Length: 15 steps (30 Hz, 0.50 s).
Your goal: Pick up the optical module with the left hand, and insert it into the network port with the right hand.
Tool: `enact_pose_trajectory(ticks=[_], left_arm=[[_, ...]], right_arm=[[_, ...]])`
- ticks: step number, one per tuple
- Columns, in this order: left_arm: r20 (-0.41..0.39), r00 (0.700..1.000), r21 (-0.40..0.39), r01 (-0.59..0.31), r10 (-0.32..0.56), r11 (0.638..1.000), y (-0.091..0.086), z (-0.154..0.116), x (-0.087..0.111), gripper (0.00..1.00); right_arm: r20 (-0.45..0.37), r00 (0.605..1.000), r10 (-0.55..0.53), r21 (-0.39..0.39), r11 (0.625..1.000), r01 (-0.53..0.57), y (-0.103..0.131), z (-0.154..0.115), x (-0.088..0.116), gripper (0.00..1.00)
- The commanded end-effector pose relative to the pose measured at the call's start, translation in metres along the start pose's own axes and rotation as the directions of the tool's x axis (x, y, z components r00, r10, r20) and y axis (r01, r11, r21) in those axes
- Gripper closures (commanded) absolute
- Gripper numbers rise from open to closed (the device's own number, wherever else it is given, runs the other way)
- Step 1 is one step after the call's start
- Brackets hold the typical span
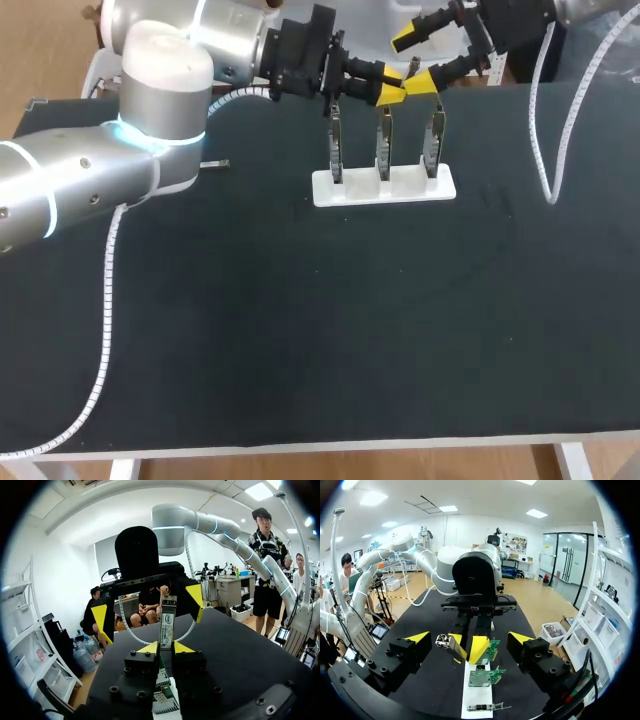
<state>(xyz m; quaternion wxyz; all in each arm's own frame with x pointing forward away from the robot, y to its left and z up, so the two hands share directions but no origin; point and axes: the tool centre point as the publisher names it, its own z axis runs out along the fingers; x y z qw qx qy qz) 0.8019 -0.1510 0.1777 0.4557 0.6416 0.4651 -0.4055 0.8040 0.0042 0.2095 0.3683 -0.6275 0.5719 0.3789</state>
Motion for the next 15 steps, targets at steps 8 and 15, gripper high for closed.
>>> enact_pose_trajectory(ticks=[8, 15], left_arm=[[-0.002, 1.0, 0.006, 0.0, 0.0, 1.0, 0.0029, 0.0006, 0.0001, 1.0], [-0.002, 1.0, 0.006, 0.0, 0.0, 1.0, 0.0029, 0.0006, 0.0001, 1.0]], right_arm=[[0.0, 1.0, 0.0, 0.001, 1.0, 0.0, 0.0001, 0.0, -0.0002, 0.53], [0.0, 1.0, 0.0, 0.001, 1.0, 0.0, 0.0001, 0.0, -0.0002, 0.9]])
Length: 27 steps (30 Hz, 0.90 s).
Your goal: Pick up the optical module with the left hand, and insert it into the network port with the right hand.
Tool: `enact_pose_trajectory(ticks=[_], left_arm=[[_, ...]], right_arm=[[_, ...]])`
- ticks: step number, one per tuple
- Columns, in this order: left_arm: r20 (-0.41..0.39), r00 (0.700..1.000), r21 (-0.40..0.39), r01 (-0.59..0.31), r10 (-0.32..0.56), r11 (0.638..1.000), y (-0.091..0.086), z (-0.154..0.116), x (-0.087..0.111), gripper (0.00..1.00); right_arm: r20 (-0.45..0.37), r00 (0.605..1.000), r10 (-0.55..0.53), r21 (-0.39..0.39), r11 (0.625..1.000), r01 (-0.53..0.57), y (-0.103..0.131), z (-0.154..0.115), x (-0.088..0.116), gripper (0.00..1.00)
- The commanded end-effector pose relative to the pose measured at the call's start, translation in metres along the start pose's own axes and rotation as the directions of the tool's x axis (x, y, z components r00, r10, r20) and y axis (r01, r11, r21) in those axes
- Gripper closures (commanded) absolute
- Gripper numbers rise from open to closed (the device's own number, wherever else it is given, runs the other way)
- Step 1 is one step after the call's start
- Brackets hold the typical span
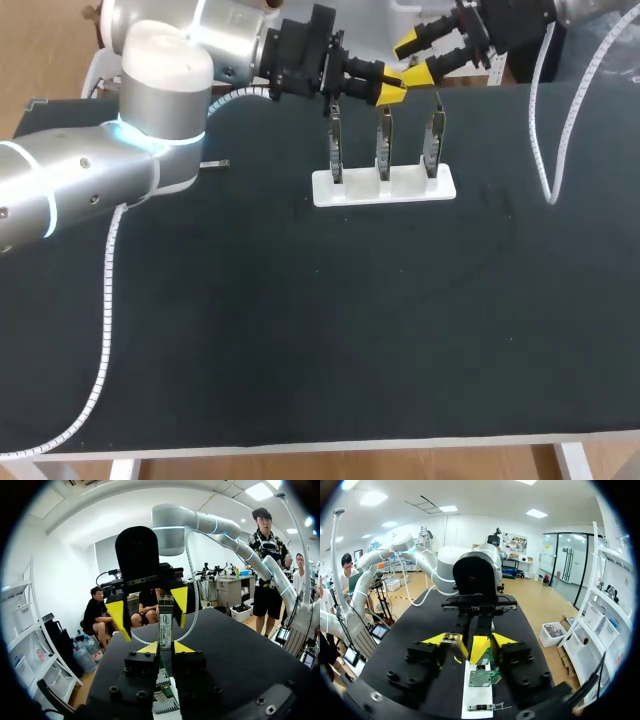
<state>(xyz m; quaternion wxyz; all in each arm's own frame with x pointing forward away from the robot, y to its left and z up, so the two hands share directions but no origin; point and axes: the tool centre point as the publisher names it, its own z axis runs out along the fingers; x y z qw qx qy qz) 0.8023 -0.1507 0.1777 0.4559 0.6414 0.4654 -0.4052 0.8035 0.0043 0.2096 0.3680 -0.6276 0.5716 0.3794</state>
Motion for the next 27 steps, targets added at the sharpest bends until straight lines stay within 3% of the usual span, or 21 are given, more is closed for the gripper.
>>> enact_pose_trajectory(ticks=[1, 21, 22, 23, 24, 27], left_arm=[[-0.002, 1.0, 0.007, 0.0, 0.0, 1.0, 0.0025, 0.001, -0.0001, 1.0], [-0.002, 1.0, 0.007, 0.0, 0.0, 1.0, 0.0025, 0.001, -0.0001, 1.0], [-0.002, 1.0, 0.007, 0.0, 0.0, 1.0, 0.0025, 0.001, -0.0001, 0.84], [-0.002, 1.0, 0.007, 0.0, 0.0, 1.0, 0.0025, 0.001, -0.0001, 0.5], [-0.002, 1.0, 0.007, 0.0, 0.0, 1.0, 0.0025, 0.001, -0.0001, 0.0], [-0.002, 1.0, 0.007, 0.0, 0.0, 1.0, 0.0025, 0.001, -0.0001, 0.0]], right_arm=[[0.0, 1.0, 0.0, 0.002, 1.0, 0.0, -0.0004, -0.0001, 0.0, 1.0], [0.0, 1.0, 0.0, 0.002, 1.0, 0.0, -0.0004, -0.0001, 0.0, 1.0], [0.0, 1.0, 0.0, 0.002, 1.0, 0.0, -0.0004, -0.0001, 0.0, 1.0], [0.0, 1.0, 0.0, 0.002, 1.0, 0.0, -0.0004, -0.0001, 0.0, 1.0], [0.0, 1.0, 0.0, 0.002, 1.0, 0.0, -0.0004, -0.0001, 0.0, 1.0], [0.0, 1.0, 0.0, 0.002, 1.0, 0.0, -0.0004, -0.0001, 0.0, 1.0]])
